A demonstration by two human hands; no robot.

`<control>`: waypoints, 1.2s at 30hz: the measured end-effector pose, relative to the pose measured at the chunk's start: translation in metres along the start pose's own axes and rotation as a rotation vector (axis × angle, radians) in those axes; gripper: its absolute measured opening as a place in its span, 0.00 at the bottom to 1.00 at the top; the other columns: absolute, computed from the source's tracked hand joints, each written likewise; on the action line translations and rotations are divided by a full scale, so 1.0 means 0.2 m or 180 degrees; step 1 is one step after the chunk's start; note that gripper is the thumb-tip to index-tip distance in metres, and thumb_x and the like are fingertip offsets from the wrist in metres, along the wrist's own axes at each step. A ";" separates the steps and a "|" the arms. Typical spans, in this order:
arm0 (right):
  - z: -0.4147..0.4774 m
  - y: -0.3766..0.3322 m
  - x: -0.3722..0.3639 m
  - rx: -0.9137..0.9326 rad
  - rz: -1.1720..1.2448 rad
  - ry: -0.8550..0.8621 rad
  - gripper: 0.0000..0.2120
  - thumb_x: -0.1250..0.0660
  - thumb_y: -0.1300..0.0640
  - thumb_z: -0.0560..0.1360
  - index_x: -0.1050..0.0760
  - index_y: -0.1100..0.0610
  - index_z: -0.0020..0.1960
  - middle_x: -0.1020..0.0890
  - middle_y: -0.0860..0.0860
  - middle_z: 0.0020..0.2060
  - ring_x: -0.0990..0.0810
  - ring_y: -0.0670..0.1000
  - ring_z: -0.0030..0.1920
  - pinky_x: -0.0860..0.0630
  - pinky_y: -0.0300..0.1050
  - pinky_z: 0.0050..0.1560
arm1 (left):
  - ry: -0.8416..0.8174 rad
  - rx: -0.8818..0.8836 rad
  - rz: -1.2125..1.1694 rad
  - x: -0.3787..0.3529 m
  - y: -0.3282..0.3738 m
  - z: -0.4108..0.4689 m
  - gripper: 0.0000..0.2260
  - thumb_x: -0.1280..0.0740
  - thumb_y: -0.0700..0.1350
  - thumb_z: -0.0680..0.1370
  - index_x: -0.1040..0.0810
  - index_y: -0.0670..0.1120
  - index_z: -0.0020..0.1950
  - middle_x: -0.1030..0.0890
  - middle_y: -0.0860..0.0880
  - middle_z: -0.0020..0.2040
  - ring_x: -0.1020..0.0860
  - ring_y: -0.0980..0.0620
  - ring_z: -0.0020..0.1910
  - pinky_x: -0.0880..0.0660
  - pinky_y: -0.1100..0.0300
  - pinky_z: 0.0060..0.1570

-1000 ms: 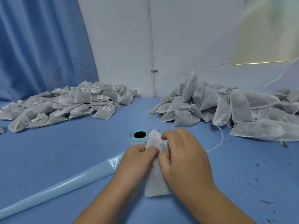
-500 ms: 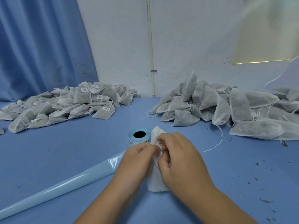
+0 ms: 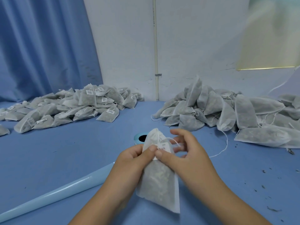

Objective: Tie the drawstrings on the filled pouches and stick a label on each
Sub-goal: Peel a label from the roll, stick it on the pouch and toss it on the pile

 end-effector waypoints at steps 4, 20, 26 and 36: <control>0.00 0.01 -0.07 -0.0714 0.1329 -0.0936 0.11 0.23 0.56 0.64 0.17 0.59 0.45 0.15 0.58 0.41 0.17 0.54 0.40 0.21 0.44 0.41 | -0.0174 -0.0068 0.0045 0.06 0.02 -0.02 0.15 0.28 0.52 0.70 0.15 0.45 0.50 0.15 0.40 0.48 0.17 0.46 0.45 0.22 0.56 0.44; 0.12 -0.06 -0.41 -0.0961 0.1302 -0.1490 0.17 0.27 0.44 0.66 0.15 0.58 0.43 0.14 0.58 0.43 0.16 0.54 0.42 0.21 0.43 0.41 | -0.0078 0.0052 0.0264 0.38 0.10 -0.03 0.19 0.28 0.55 0.70 0.16 0.45 0.55 0.16 0.39 0.53 0.18 0.43 0.51 0.25 0.49 0.56; 0.16 -0.09 -0.55 -0.1099 0.1000 -0.1735 0.24 0.33 0.36 0.64 0.16 0.54 0.48 0.15 0.58 0.47 0.16 0.54 0.44 0.20 0.48 0.44 | 0.0222 0.0013 -0.0527 0.52 0.13 0.00 0.13 0.27 0.47 0.68 0.14 0.43 0.49 0.15 0.38 0.49 0.17 0.44 0.44 0.21 0.55 0.44; 0.34 -0.20 -0.85 -0.1210 0.0940 -0.2040 0.03 0.31 0.62 0.74 0.24 0.60 0.42 0.22 0.52 0.27 0.25 0.48 0.23 0.30 0.37 0.24 | 0.1455 0.0268 -0.1265 0.86 0.11 0.17 0.18 0.41 0.53 0.82 0.21 0.40 0.49 0.16 0.42 0.40 0.18 0.45 0.36 0.24 0.57 0.34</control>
Point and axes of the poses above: each hand's wrist, its own z-axis towards the middle knuckle, its own x-axis out of the back of the hand, y = z × x, the point moved 4 cm from there along z, towards the middle knuckle
